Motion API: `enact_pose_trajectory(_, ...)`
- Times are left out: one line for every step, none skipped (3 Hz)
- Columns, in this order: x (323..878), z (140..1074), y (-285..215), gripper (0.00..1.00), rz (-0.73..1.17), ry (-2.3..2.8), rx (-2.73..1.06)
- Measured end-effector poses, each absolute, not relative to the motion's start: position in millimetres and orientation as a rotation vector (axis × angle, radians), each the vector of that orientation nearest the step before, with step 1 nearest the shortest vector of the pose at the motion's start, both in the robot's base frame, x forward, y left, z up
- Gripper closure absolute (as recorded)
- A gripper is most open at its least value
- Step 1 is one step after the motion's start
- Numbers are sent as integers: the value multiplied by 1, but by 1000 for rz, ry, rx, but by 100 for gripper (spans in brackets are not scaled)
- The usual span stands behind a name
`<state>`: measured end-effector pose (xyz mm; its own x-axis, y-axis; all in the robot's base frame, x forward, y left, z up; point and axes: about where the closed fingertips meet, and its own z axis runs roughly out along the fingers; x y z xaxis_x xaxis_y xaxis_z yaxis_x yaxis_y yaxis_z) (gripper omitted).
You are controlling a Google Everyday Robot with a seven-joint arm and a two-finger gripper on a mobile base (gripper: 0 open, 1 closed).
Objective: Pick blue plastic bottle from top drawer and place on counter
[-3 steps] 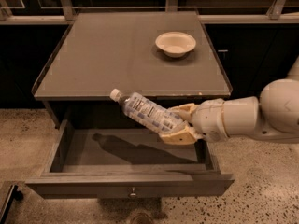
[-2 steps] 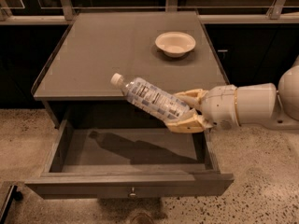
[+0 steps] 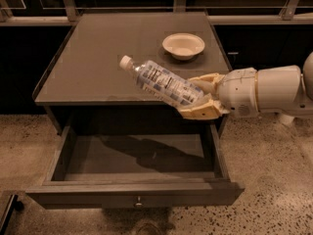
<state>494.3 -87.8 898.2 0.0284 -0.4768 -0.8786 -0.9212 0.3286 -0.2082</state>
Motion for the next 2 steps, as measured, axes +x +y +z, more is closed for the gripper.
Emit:
enact_pose_trajectory(510,893,-85,100,574,1591,-1307)
enact_pose_trajectory(543,885,-81,100,604,1575,-1332)
